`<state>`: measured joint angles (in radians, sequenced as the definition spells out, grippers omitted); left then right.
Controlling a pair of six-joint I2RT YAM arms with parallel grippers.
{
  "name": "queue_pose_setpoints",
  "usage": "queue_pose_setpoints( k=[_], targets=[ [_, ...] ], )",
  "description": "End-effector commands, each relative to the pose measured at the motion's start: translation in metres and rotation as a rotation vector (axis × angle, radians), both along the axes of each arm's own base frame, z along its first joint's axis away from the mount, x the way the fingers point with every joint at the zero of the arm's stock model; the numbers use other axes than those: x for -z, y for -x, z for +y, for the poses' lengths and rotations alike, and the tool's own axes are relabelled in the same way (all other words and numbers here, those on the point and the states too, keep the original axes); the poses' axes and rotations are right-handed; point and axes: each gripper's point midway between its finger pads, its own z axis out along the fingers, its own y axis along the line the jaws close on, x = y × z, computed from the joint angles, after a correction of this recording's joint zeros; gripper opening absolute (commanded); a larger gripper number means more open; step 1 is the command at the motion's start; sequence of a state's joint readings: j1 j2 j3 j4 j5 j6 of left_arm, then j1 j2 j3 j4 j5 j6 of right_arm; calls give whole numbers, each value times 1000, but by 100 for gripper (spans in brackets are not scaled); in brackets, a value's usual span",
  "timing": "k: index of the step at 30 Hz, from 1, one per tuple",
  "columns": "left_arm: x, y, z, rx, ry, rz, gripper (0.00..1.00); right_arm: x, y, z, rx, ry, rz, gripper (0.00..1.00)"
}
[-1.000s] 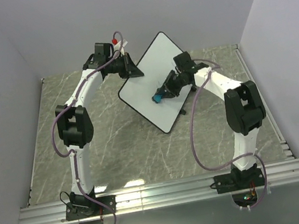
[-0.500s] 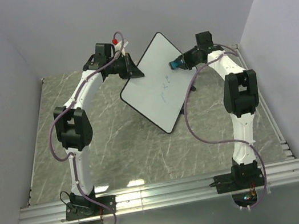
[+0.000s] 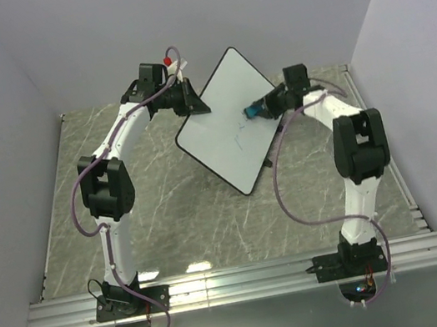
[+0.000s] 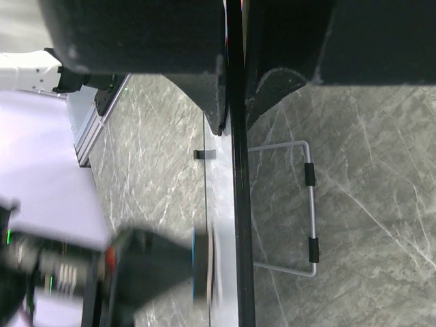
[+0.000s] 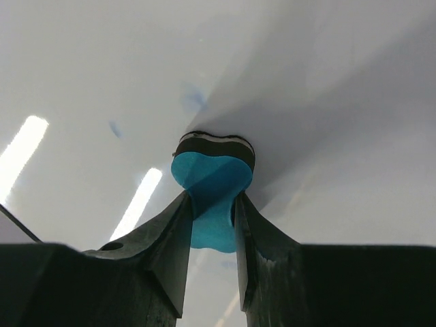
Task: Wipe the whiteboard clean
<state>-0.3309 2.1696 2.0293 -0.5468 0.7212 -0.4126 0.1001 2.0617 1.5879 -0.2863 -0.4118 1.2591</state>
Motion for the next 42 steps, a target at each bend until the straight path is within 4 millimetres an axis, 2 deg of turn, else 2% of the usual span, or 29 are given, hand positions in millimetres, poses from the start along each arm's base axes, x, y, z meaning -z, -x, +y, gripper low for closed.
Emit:
queue_pose_setpoints(
  k=[1,2,3,4,7,9,11,14,15,17,18,19,20,21,22,23,24,25,27,28,29,30,33,34,36,39,41,42],
  targets=[
    [24,24,-11,111,-108,-29,0,28,89,56,-201,-13,112,0],
    [24,24,-12,111,-105,-30,0,16,99,58,-211,-25,72,0],
    [24,24,-11,113,-105,-29,0,19,112,59,-222,-32,83,0],
    [24,24,-12,111,-103,-29,0,32,134,64,-256,-31,119,0],
    [26,25,-13,111,-99,-24,0,35,167,72,-343,14,134,0],
    [27,26,-13,112,-100,-22,0,40,180,73,-365,35,154,0],
    [27,26,-14,112,-101,-24,0,39,178,74,-357,30,141,0],
    [25,28,-15,115,-102,-27,0,37,160,75,-331,19,139,0],
    [23,30,-15,117,-103,-28,0,22,142,78,-322,16,99,0],
    [25,34,-16,119,-112,-25,0,21,120,77,-292,20,97,0],
    [22,35,-15,117,-112,-30,0,1,98,79,-270,5,48,0],
    [22,36,-15,118,-115,-32,0,4,85,77,-251,3,55,0],
    [24,38,-15,118,-118,-27,0,-1,73,76,-232,-5,47,0],
    [22,39,-14,116,-119,-32,0,-22,49,71,-193,-24,2,0],
    [21,40,-14,116,-121,-32,0,-16,38,68,-170,-27,14,0],
    [23,42,-13,114,-126,-26,0,-19,27,64,-147,-33,9,0],
    [20,43,-13,114,-126,-32,0,-37,7,55,-102,-51,-25,0],
    [20,44,-13,117,-129,-33,0,-32,-2,50,-78,-53,-14,0],
    [19,47,-10,114,-136,-34,0,-43,-24,31,-2,-50,-39,0],
    [18,48,-10,114,-138,-37,0,-38,-32,24,24,-45,-33,0],
    [18,50,-9,111,-142,-35,0,-43,-41,17,57,-46,-44,0],
    [18,51,-8,112,-141,-35,0,-34,-49,5,96,-36,-33,0],
    [19,56,-7,115,-142,-26,0,-27,-65,-6,146,-50,-28,0],
    [19,58,-7,117,-142,-24,0,-14,-70,-11,165,-50,-5,0],
    [20,62,-7,122,-142,-20,0,-6,-79,-14,189,-69,-2,0],
    [21,68,-10,133,-147,-18,0,-9,-84,-15,198,-83,-8,0],
    [23,69,-12,138,-148,-15,0,-11,-76,-3,157,-71,-8,0],
    [24,68,-13,137,-145,-14,0,-22,-71,4,136,-65,-29,0]
  ],
)
